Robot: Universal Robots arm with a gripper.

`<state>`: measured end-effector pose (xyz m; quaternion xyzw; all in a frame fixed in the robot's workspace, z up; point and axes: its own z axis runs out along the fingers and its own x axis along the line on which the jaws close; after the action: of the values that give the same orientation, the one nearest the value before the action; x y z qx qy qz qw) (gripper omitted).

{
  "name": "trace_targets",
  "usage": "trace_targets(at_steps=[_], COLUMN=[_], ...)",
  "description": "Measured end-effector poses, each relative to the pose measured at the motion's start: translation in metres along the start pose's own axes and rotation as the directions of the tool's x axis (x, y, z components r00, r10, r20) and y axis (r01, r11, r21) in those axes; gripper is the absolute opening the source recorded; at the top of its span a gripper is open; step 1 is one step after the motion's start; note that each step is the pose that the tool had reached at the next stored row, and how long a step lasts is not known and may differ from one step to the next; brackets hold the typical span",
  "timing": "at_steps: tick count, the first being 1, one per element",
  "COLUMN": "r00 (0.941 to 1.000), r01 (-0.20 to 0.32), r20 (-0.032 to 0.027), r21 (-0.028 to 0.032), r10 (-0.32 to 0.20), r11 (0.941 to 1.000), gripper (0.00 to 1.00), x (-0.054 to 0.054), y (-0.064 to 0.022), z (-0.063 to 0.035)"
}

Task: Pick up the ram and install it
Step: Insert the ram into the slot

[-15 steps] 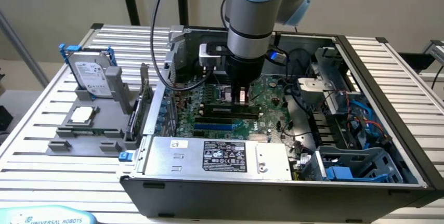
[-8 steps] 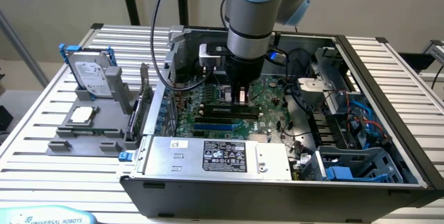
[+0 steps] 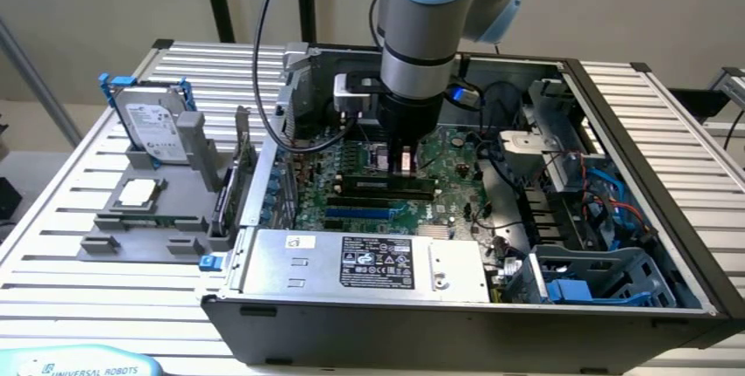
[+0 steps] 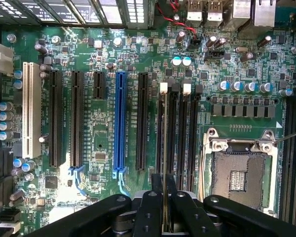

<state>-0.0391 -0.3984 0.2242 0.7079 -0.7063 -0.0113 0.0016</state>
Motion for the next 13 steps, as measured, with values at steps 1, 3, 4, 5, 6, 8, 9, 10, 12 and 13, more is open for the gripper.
trace_targets(at_steps=[1,3,4,5,6,8,9,10,12,13], r00=[1.0,1.0,1.0,1.0,1.0,1.0,1.0,1.0,1.0,1.0], r01=[0.0,0.0,0.0,0.0,0.0,0.0,0.0,0.0,0.0,0.0], r20=[0.0,0.0,0.0,-0.0002,-0.0001,-0.0001,-0.0001,-0.0002,-0.0002,-0.0002], r21=[0.0001,0.0001,0.0001,0.0001,0.0001,0.0002,0.0002,0.0001,0.0001,0.0001], r10=[0.0,0.0,0.0,0.0,0.0,0.0,0.0,0.0,0.0,0.0], r11=[1.0,1.0,1.0,1.0,1.0,1.0,1.0,1.0,1.0,1.0], gripper=[0.14,0.14,0.14,0.14,0.14,0.14,0.14,0.14,0.14,0.14], x=[0.0,-0.0001,-0.0001,-0.0001,-0.0001,-0.0002,-0.0002,-0.0001,-0.0001,-0.0001], y=[0.0001,0.0002,0.0002,0.0002,0.0002,0.0002,0.0002,0.0001,0.0001,0.0001], z=[0.0002,0.0007,0.0009,0.0011,0.0015,0.0024,0.003,0.0035,0.0048,0.0053])
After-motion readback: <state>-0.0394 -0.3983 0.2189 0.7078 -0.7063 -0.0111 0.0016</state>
